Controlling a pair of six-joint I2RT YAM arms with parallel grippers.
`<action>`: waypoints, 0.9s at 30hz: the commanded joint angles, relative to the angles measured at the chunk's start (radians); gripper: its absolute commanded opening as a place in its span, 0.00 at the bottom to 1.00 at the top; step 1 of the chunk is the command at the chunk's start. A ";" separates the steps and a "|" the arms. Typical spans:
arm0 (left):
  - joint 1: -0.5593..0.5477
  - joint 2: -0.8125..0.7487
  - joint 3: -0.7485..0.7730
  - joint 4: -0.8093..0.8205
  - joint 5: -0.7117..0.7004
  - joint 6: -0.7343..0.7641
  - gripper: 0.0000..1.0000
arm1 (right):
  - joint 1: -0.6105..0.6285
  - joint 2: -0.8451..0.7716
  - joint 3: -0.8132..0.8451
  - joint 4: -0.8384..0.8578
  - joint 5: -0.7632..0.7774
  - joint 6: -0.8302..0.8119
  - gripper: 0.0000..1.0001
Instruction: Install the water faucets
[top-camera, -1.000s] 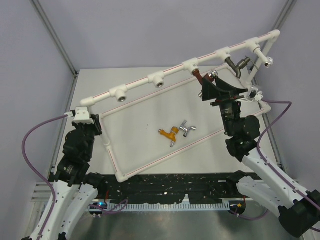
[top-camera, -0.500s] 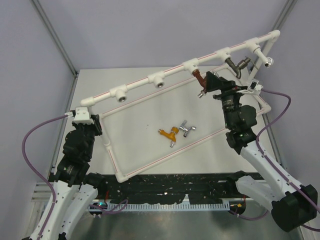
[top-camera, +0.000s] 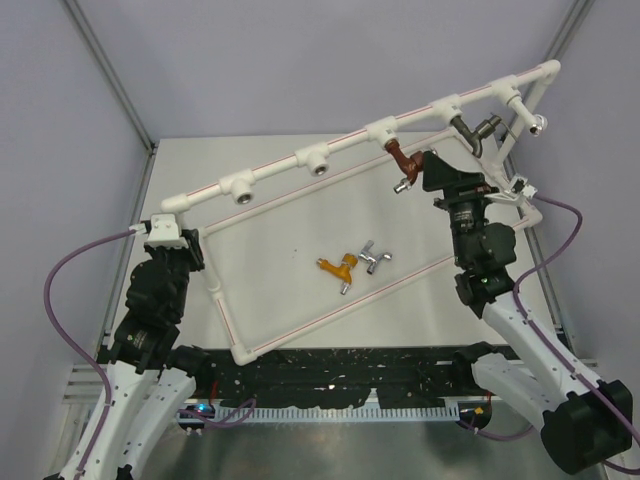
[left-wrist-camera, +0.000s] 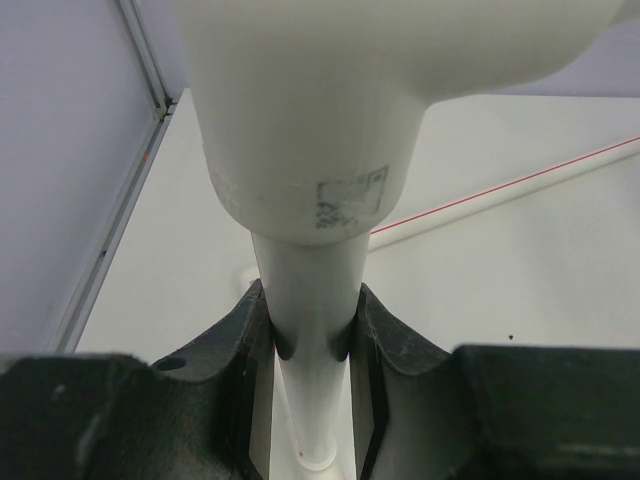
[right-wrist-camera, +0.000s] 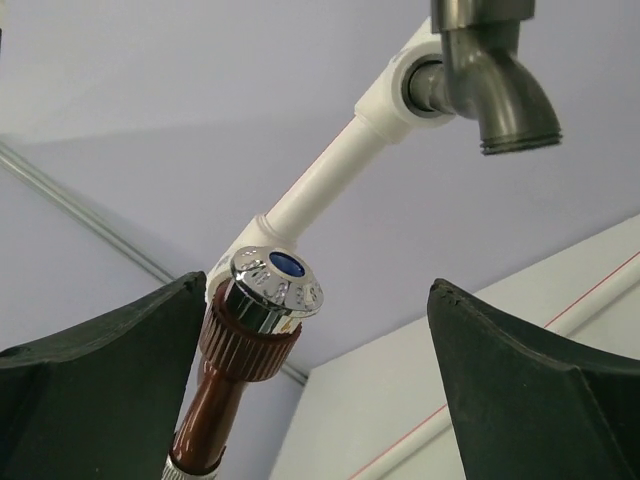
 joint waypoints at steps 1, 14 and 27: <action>-0.016 0.001 -0.008 -0.032 0.077 0.020 0.00 | -0.010 -0.097 0.036 -0.024 -0.029 -0.331 0.95; -0.014 -0.002 -0.008 -0.031 0.081 0.022 0.00 | -0.007 -0.190 0.319 -0.651 -0.406 -1.664 0.95; -0.014 0.000 -0.008 -0.031 0.080 0.023 0.00 | 0.074 -0.114 0.428 -0.819 -0.364 -2.165 0.96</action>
